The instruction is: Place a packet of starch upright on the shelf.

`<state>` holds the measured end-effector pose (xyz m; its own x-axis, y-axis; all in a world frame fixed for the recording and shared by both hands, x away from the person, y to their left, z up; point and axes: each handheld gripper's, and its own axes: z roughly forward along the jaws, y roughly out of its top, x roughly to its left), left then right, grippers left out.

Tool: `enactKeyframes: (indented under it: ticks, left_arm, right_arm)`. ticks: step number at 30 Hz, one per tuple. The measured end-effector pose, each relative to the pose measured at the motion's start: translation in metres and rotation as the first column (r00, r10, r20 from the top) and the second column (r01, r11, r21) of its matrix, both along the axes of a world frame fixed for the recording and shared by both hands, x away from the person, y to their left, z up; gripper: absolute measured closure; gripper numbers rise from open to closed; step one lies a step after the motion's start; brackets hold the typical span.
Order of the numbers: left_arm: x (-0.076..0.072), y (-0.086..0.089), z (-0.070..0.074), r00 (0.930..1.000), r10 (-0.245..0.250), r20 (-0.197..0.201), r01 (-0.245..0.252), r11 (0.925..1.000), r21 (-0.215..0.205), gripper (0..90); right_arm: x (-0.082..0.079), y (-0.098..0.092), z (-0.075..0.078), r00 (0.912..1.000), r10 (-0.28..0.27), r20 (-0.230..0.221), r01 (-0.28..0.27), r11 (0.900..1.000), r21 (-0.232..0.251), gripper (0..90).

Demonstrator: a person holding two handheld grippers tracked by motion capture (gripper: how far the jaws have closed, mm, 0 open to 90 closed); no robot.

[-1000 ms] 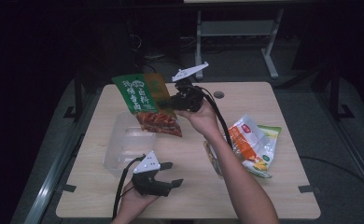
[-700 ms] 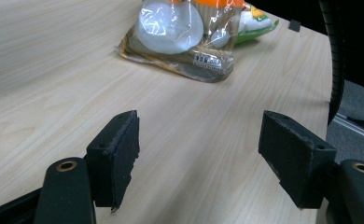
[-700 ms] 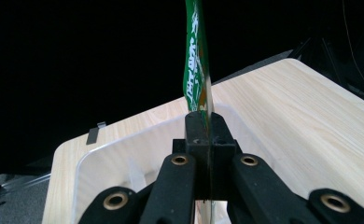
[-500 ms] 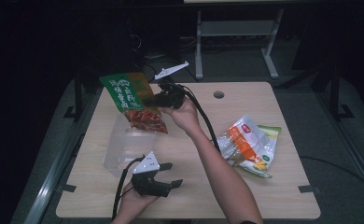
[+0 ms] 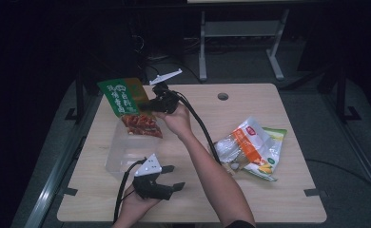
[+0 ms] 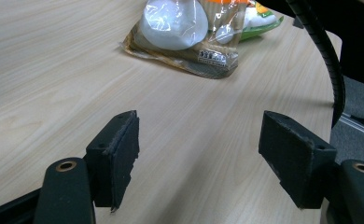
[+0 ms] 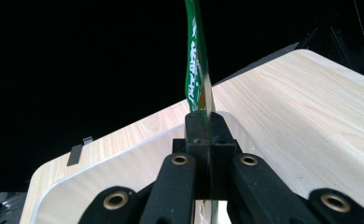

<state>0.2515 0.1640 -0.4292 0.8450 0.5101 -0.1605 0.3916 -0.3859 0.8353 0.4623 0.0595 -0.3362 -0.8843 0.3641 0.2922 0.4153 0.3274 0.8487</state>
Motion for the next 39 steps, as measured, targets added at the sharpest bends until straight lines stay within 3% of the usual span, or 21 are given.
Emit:
enactKeyframes:
  ticks: [8, 14, 26, 33, 39]
  left_arm:
    - [0.001, 0.002, -0.001, 1.0, 0.004, -0.001, -0.004, 1.0, 0.0, 28.4]
    - [0.001, 0.002, -0.002, 0.9999, 0.005, -0.013, -0.006, 1.0, -0.006, 28.5]
    - [0.004, 0.002, -0.002, 0.9999, 0.009, -0.012, -0.009, 0.9999, -0.007, 28.4]
    - [0.005, 0.001, -0.003, 0.9999, 0.01, -0.012, -0.01, 0.9999, -0.004, 28.1]
    - [0.003, 0.0, -0.004, 0.9999, 0.01, -0.01, -0.01, 0.9999, 0.004, 27.5]
  right_arm:
    - [0.007, 0.002, -0.021, 0.9989, -0.031, -0.035, 0.032, 0.999, 0.016, 89.2]
    - [0.009, 0.001, -0.038, 0.9983, -0.045, -0.036, 0.046, 0.999, 0.019, 89.2]
    - [0.017, -0.015, -0.051, 0.9961, -0.077, -0.044, 0.077, 0.997, 0.002, 88.3]
    - [0.017, -0.023, -0.048, 0.9942, -0.088, -0.063, 0.087, 0.996, -0.012, 66.3]
    - [0.01, -0.037, -0.041, 0.995, -0.075, -0.066, 0.074, 0.997, -0.014, 54.1]
